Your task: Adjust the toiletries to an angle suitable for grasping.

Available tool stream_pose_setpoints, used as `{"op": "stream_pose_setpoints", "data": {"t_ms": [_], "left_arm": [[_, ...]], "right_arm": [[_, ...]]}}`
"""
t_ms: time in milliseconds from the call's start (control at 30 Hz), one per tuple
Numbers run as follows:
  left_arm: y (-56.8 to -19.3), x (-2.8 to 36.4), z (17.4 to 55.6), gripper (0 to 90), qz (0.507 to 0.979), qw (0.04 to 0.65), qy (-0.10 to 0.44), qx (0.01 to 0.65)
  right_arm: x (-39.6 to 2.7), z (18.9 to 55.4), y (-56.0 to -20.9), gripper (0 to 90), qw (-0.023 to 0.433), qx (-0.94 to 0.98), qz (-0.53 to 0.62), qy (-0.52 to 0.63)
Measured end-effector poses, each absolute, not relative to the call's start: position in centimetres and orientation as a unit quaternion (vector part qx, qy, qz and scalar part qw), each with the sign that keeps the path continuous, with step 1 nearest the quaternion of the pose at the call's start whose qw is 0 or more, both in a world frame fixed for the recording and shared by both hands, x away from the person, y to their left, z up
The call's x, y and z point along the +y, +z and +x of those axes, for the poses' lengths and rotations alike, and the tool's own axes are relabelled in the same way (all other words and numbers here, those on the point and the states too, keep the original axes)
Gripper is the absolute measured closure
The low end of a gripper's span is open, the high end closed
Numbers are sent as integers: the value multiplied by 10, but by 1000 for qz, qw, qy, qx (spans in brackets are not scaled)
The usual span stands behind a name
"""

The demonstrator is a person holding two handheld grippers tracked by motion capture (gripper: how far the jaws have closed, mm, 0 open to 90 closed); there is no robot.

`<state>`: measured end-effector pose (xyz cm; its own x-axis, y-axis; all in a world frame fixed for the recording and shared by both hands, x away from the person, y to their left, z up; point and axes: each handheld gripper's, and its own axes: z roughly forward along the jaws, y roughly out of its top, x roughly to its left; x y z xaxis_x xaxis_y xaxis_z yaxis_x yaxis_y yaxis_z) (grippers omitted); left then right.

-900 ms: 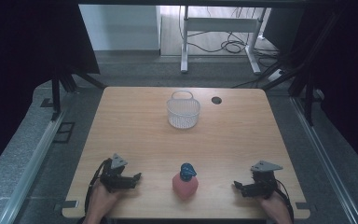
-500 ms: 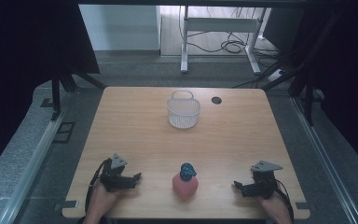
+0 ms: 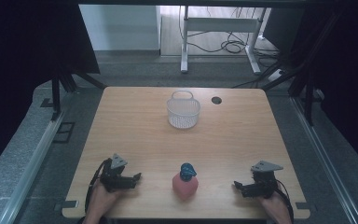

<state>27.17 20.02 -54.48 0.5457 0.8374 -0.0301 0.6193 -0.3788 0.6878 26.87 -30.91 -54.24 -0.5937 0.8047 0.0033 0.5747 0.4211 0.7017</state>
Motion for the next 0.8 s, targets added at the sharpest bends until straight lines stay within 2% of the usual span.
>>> {"op": "stream_pose_setpoints", "data": {"t_ms": [800], "left_arm": [[-545, 200, 272, 105, 814, 333, 164, 448]], "right_arm": [[-293, 256, -525, 20, 160, 837, 387, 353]]}}
